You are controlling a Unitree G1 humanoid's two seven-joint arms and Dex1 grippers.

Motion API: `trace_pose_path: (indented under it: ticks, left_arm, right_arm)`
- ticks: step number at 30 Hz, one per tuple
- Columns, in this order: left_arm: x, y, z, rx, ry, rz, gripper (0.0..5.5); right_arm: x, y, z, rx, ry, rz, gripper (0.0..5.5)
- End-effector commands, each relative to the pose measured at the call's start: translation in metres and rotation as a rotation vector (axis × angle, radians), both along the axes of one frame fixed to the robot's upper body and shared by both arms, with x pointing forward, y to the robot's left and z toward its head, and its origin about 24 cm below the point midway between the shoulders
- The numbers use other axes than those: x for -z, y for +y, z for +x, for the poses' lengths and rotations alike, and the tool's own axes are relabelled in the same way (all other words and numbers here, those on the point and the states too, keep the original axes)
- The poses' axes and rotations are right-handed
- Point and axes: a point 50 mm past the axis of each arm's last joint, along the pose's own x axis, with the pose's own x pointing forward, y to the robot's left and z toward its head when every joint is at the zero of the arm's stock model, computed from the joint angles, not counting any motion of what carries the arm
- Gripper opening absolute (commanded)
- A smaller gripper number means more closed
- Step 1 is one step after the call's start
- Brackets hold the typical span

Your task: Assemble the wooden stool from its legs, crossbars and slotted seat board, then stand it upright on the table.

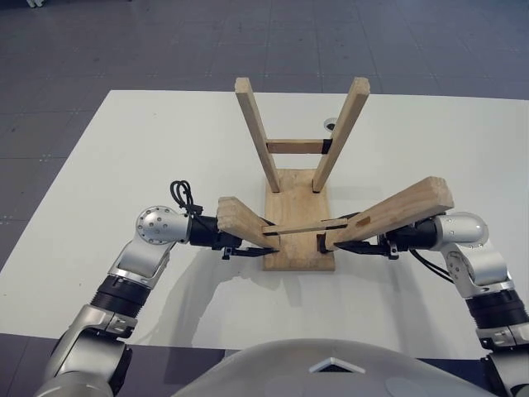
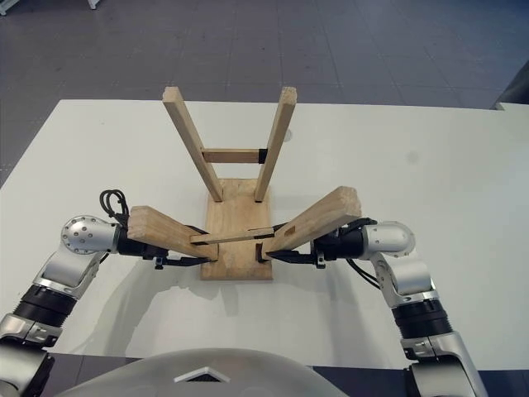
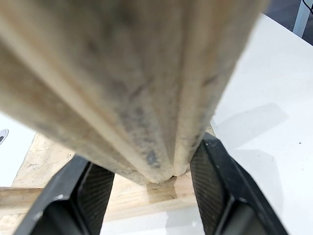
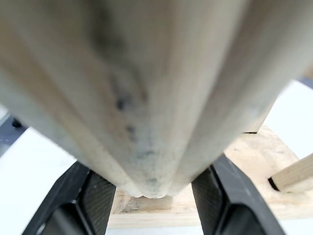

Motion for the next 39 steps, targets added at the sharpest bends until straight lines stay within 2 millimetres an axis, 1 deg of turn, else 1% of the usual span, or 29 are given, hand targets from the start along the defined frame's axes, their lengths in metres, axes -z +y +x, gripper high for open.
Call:
trace_pose_path:
  ticks: [1,9,15,17,19,23,27,29,31,33,37,38,39]
  left_arm:
    - [0.013,0.003,-0.01,0.067,0.031,0.103,2.16]
    - [0.012,0.003,-0.008,0.063,0.023,0.103,2.16]
    - [0.013,0.001,-0.005,0.068,0.013,0.106,2.16]
    - [0.013,0.0,-0.004,0.072,0.009,0.104,2.16]
    - [0.013,0.0,-0.004,0.07,0.008,0.102,2.16]
    - [0.013,0.0,-0.006,0.063,0.008,0.099,2.16]
    - [0.014,0.0,-0.007,0.061,0.004,0.1,2.16]
    - [0.013,-0.001,-0.005,0.063,0.002,0.096,2.16]
    - [0.012,-0.002,-0.004,0.068,0.0,0.096,2.16]
    - [0.011,-0.002,-0.002,0.077,0.0,0.103,2.16]
    - [0.011,0.003,-0.002,0.055,0.081,0.132,2.16]
    - [0.01,0.004,-0.001,0.049,0.089,0.125,2.52]
    - [0.009,0.003,0.0,0.042,0.097,0.119,2.67]
  right_arm:
    - [0.035,-0.01,-0.004,0.046,0.088,-0.177,2.04]
    - [0.038,-0.004,-0.003,0.019,0.084,-0.202,2.04]
    - [0.022,0.012,0.017,-0.043,0.068,-0.23,2.04]
    - [0.016,0.018,0.017,-0.061,0.055,-0.223,2.04]
    - [0.015,0.021,0.014,-0.072,0.046,-0.216,2.04]
    - [0.022,0.02,0.006,-0.096,-0.005,-0.242,2.04]
    - [0.026,0.019,0.004,-0.111,-0.046,-0.267,2.04]
    - [0.028,0.018,0.005,-0.103,-0.035,-0.285,2.04]
    - [0.037,0.014,0.003,-0.132,-0.024,-0.393,2.04]
    - [0.041,0.014,0.002,-0.13,-0.006,-0.42,2.04]
    - [0.05,0.005,0.0,-0.105,0.025,-0.461,2.04]
    - [0.051,0.004,-0.001,-0.102,0.032,-0.463,2.04]
    - [0.052,0.005,-0.003,-0.102,0.036,-0.462,2.04]
